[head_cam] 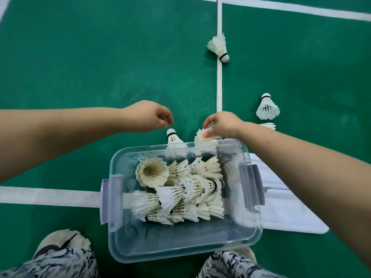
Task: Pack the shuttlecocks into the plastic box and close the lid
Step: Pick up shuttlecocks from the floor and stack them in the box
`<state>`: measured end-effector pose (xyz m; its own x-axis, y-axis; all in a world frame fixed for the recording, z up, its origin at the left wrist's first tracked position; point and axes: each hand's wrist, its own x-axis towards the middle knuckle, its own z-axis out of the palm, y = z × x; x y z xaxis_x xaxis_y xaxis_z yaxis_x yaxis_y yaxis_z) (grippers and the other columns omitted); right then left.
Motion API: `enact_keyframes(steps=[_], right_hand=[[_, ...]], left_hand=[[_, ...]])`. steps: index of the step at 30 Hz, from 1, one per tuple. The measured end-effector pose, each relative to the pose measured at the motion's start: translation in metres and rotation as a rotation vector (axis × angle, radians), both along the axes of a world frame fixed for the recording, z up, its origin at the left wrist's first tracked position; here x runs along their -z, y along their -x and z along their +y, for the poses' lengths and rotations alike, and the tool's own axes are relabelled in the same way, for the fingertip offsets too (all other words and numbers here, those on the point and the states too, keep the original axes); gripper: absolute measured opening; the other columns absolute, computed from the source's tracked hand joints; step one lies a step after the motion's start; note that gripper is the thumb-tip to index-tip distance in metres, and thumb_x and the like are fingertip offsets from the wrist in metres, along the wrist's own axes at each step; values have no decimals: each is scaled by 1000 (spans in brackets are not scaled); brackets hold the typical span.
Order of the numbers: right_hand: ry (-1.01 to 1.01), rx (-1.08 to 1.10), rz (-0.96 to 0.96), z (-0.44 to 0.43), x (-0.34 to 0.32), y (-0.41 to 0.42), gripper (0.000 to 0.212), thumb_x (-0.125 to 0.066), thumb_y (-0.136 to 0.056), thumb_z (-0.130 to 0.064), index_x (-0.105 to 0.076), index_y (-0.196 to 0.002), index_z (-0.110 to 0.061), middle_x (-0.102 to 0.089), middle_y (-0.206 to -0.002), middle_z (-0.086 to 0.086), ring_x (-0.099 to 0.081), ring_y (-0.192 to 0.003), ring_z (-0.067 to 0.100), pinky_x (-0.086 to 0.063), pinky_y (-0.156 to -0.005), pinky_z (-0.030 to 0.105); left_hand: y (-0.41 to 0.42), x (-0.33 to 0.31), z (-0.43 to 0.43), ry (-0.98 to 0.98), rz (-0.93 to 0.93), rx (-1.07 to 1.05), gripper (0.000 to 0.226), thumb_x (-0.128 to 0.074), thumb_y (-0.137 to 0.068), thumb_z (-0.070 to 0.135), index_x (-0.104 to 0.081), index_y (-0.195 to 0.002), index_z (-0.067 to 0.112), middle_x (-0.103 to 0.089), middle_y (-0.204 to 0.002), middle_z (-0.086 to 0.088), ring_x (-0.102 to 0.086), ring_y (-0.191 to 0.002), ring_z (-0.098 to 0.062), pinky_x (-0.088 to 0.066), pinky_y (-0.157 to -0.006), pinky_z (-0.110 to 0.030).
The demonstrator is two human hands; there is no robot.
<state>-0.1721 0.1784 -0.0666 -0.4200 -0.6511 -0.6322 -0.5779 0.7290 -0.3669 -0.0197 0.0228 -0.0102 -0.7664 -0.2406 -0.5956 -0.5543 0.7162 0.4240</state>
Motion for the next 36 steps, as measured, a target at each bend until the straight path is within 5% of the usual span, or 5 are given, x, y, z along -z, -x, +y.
enact_keyframes(steps=[14, 21, 27, 30, 36], right_hand=[[290, 230, 91, 4, -40, -1, 20, -71, -80, -27, -72, -93, -12, -65, -78, 0, -55, -79, 14, -39, -72, 23], [613, 424, -58, 12, -103, -42, 6, -73, -77, -23, -67, -76, -23, -59, -64, -12, -54, -64, 7, -45, -72, 23], [730, 466, -243, 27, -120, -82, 12, -72, -79, -21, -67, -70, -26, -62, -64, -13, -55, -58, -2, -46, -68, 21], [764, 510, -235, 40, -115, -89, 10, -66, -85, -23, -72, -77, -25, -68, -73, -11, -60, -70, 2, -49, -76, 23], [560, -20, 60, 61, -92, -122, 21, -55, -92, -27, -71, -103, -19, -67, -90, -4, -54, -75, 8, -40, -68, 24]], left_hand=[[-8, -27, 16, 38, 133, 25, 27, -52, -88, 17, -58, -114, 22, -65, -112, 0, -54, -89, -15, -39, -81, -23], [-23, -57, 32, 66, 403, 11, 78, -72, -73, 32, -29, -137, 28, -35, -137, -7, -45, -119, -21, -31, -98, -22], [-44, -80, 53, 148, 471, 172, 55, -69, -74, 32, -45, -121, 15, -56, -118, -3, -53, -105, -21, -41, -85, -30], [-56, -83, 49, 172, 474, 155, 41, -68, -75, 29, -49, -108, 14, -54, -98, 1, -49, -86, -16, -31, -68, -26], [-83, -83, 35, 180, 400, 58, 36, -70, -74, 27, -50, -101, 16, -50, -90, 7, -46, -81, -14, -30, -66, -24]])
